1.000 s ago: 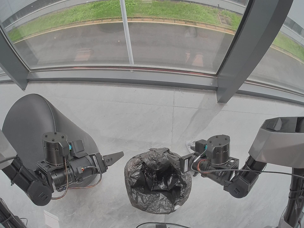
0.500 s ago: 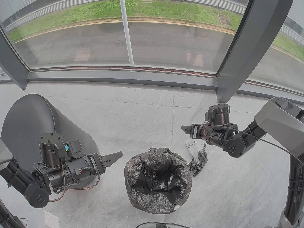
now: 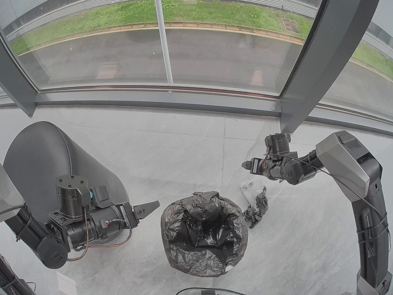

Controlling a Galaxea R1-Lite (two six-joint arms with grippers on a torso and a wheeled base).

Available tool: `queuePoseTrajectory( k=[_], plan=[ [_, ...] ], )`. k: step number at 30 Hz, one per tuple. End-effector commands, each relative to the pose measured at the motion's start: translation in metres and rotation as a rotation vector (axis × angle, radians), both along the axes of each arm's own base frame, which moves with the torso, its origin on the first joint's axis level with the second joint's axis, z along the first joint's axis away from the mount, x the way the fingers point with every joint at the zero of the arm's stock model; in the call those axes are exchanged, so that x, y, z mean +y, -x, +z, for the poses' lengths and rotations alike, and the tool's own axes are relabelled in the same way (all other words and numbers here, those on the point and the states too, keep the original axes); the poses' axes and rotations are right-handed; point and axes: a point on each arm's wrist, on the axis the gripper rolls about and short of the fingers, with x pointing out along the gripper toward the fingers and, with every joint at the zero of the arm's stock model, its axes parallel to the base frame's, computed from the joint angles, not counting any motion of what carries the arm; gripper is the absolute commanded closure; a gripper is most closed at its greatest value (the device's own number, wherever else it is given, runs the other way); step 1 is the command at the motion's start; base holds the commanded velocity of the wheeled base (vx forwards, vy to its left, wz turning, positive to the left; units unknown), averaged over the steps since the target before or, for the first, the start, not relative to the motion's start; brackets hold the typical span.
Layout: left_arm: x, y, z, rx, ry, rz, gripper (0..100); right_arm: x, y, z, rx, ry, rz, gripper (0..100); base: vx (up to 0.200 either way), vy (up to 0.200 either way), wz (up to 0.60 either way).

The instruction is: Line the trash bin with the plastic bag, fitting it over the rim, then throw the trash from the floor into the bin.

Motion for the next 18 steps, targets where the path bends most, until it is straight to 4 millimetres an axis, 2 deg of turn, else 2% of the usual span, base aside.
queuePoseTrajectory(
  k=[1,10,18],
  plan=[
    [-0.001,-0.002,-0.005,0.017,-0.006,0.0,0,0.0,-0.008,-0.022,0.047,0.01,0.003,0,0.0,0.0,0.0],
    [-0.001,-0.004,-0.009,0.029,-0.011,0.001,0,0.0,-0.024,-0.033,0.088,0.02,-0.007,0,0.0,0.0,0.0],
    [-0.002,-0.001,-0.006,0.025,-0.004,-0.014,0,-0.004,-0.025,-0.033,0.103,0.014,-0.022,0,0.0,0.0,0.0]
  ],
)
